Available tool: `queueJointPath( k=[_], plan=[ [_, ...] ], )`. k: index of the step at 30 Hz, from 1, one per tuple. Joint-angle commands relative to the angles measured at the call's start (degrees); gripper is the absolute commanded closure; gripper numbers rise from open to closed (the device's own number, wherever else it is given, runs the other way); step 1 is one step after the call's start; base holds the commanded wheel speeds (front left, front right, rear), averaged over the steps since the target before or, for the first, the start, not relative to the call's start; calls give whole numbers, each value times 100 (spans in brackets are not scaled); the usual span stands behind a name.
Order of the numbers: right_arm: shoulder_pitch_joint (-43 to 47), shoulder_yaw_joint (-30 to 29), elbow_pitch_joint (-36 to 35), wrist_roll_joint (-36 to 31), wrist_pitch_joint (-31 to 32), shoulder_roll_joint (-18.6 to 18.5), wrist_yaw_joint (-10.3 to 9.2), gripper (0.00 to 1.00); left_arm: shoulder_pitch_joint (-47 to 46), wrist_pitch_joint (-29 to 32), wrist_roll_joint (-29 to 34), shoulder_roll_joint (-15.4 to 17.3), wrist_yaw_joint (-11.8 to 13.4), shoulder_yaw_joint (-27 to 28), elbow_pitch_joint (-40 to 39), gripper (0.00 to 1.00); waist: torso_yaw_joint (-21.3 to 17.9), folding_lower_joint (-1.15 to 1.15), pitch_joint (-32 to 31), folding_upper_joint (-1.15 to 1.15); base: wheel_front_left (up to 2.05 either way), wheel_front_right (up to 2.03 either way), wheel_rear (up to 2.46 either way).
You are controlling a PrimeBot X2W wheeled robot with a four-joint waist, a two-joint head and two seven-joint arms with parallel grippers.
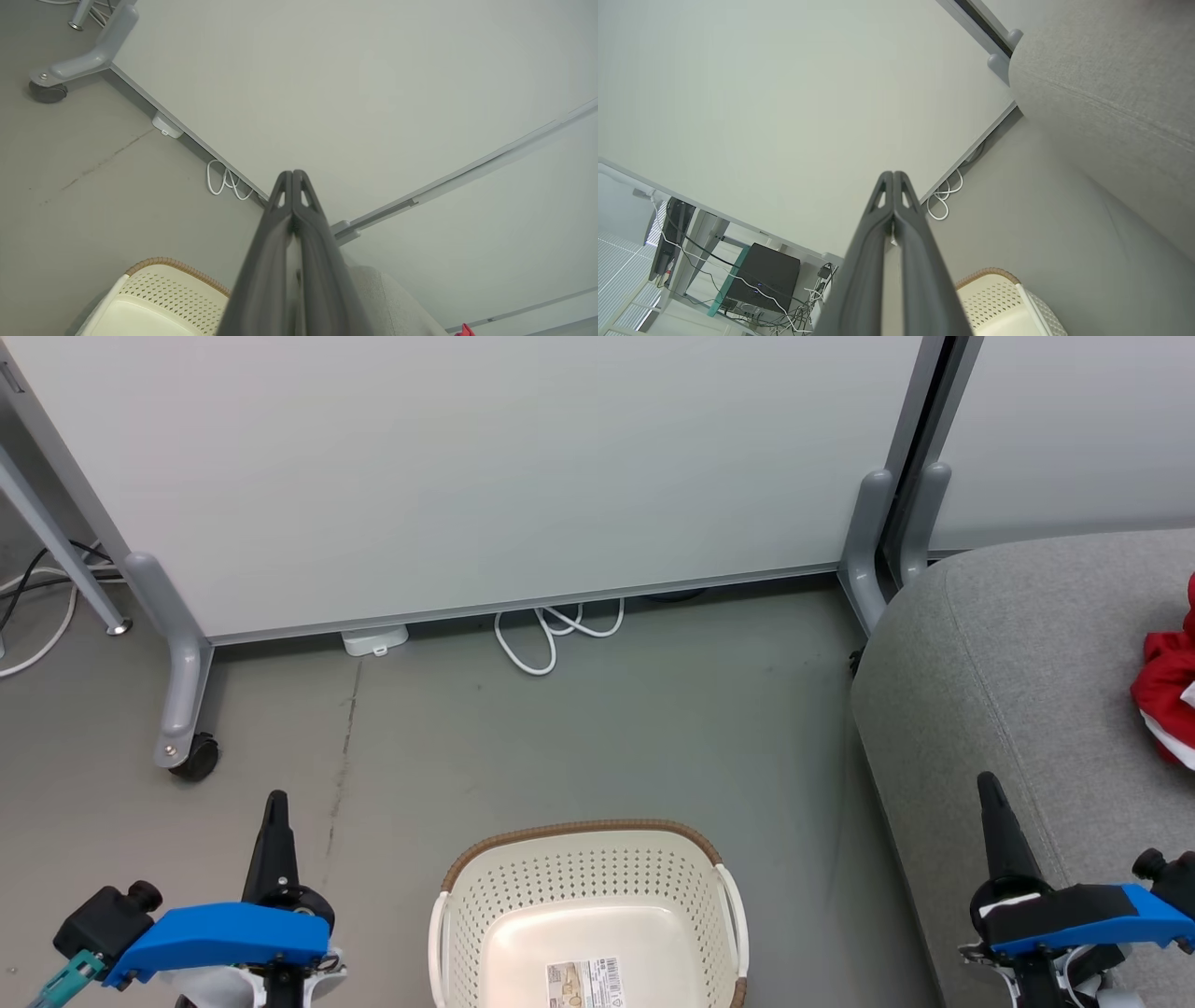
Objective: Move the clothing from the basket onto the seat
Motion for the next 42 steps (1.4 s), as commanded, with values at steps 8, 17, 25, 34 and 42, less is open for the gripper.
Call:
queueJointPath(
  k=[8,17,25,34,42],
  plan=[
    [-67,-40,-94,646,163,-30,2,100,-154,162,-612,4,-52,90,-83,100,-11,0,-17,0,0,0,0],
    [-69,-63,-105,1208,304,-32,2,100,-167,300,-1152,4,-65,157,-95,100,-23,0,-35,0,0,0,0],
    [-71,-80,-114,1663,418,-33,2,100,-183,417,-1602,5,-83,203,-103,100,-33,0,-51,0,0,0,0],
    [-73,-99,-121,2092,527,-35,2,100,-194,528,-2015,4,-101,243,-112,100,-44,0,-67,0,0,0,0],
    [-75,-117,-127,2546,638,-36,2,100,-207,643,-2450,4,-114,299,-121,100,-56,0,-85,0,0,0,0]
  ],
)
